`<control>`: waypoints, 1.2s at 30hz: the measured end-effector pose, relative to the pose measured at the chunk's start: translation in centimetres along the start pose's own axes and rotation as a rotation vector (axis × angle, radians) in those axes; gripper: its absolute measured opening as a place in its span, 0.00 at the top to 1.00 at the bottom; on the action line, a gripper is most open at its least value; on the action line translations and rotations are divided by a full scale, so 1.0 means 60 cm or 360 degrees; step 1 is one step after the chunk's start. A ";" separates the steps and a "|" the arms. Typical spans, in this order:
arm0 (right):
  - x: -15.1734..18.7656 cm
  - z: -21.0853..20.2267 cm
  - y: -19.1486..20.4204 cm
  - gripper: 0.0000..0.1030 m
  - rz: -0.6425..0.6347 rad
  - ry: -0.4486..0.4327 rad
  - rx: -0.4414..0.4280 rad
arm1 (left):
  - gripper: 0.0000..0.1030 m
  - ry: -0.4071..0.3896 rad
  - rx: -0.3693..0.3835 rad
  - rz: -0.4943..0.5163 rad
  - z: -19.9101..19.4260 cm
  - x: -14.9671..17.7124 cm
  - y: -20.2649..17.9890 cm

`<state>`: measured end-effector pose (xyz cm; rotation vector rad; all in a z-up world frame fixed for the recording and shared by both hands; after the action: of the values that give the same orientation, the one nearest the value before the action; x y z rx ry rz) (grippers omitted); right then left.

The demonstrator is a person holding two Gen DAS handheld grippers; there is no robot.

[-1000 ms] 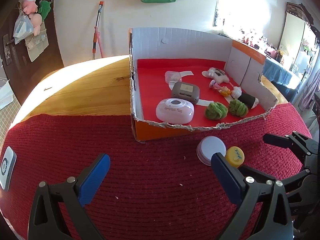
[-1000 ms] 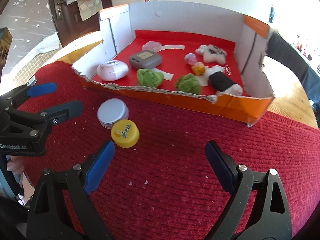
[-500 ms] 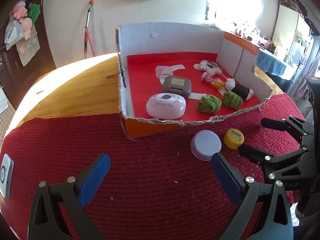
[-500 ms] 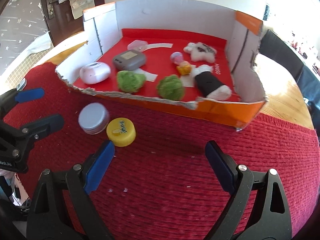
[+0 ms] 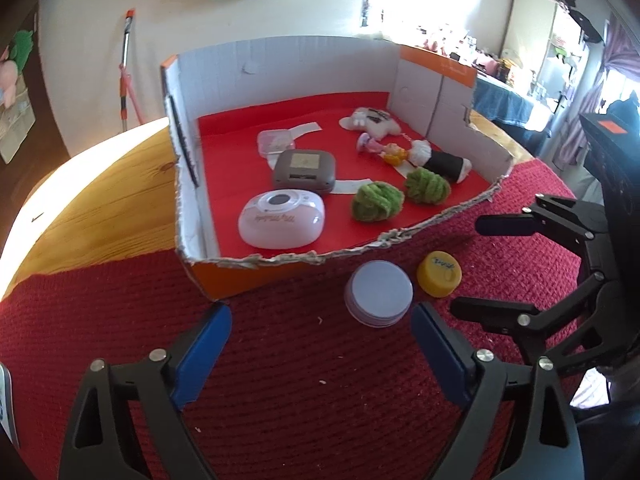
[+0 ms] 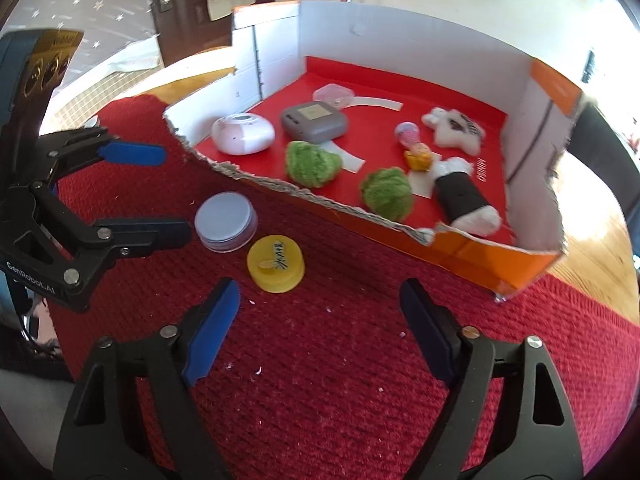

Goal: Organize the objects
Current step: 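Move both open tools down toward the white lid and yellow tin on the carpet, then grasp the white round lid with the left tool while the right tool grasps the yellow tin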

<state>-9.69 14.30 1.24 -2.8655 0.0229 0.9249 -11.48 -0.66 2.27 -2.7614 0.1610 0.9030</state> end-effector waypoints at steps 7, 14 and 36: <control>-0.005 0.009 0.011 0.39 -0.0090 -0.0012 -0.0045 | 0.32 0.0027 0.0051 0.0109 0.013 0.001 -0.018; -0.008 0.012 0.014 0.43 -0.0117 -0.0028 -0.0071 | 0.43 0.0047 0.0102 0.0190 0.026 0.000 -0.036; -0.012 -0.009 0.029 0.72 -0.0143 -0.0132 -0.0105 | 0.59 -0.0010 0.0166 0.0202 0.005 0.006 -0.044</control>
<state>-10.02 12.48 1.89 -2.8577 -0.1464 1.0443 -10.91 1.99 2.30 -2.6763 0.3756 0.9063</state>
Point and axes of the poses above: each gripper's, at about its wrist camera, not at the fingertips, and z roughly the way its jaws point, y to its left, x to its underside, the point moved 2 cm from there along z, roughly the way its jaws point, and after that the axes turned 12 degrees about -z, right-handed, at the moved point
